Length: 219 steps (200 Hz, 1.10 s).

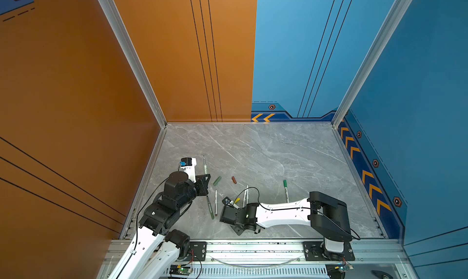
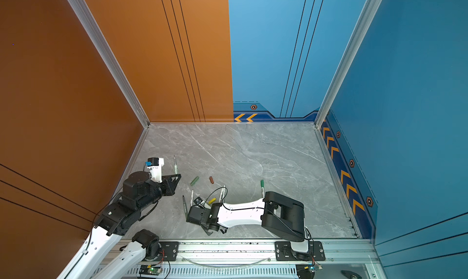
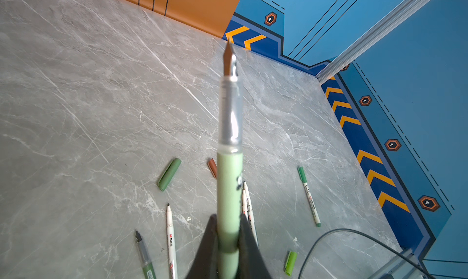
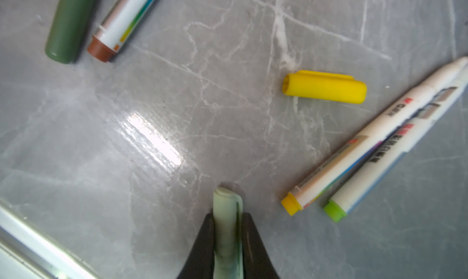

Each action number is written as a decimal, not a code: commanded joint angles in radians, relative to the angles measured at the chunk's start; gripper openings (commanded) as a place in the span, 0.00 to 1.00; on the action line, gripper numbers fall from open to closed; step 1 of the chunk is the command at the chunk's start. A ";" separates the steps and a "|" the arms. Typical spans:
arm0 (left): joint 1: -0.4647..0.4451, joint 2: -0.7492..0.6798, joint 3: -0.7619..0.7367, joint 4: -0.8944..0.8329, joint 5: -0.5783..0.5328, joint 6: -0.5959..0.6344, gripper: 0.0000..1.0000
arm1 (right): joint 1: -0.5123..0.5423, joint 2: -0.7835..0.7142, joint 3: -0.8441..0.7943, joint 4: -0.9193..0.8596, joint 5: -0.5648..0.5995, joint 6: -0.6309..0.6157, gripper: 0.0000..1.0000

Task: Insert the pens into the pen caps
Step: 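Reach the right gripper down and grasp the light green cap, then bring the light green cap above the pen nib held by the left gripper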

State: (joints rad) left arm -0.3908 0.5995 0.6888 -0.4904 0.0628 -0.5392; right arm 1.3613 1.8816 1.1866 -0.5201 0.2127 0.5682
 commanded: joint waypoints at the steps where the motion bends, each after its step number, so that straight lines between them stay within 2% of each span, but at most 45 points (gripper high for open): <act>1: 0.009 0.005 -0.006 0.002 -0.002 0.013 0.00 | -0.004 -0.020 -0.036 -0.054 0.013 0.032 0.15; 81: 0.003 0.047 -0.021 0.059 0.072 -0.003 0.00 | -0.125 -0.201 0.021 -0.050 0.009 0.050 0.14; 134: -0.021 0.151 -0.031 0.180 0.242 -0.022 0.00 | -0.329 -0.343 -0.010 0.058 -0.066 0.145 0.14; 163: -0.085 0.259 -0.028 0.263 0.333 -0.029 0.00 | -0.451 -0.384 -0.018 0.111 -0.091 0.206 0.14; 219: -0.243 0.437 -0.003 0.407 0.365 -0.032 0.00 | -0.609 -0.453 -0.072 0.279 -0.150 0.371 0.14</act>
State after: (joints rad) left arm -0.5934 0.9974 0.6727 -0.1814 0.3794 -0.5632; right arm 0.7891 1.4666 1.1450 -0.3408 0.1066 0.8337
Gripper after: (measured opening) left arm 0.126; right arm 0.138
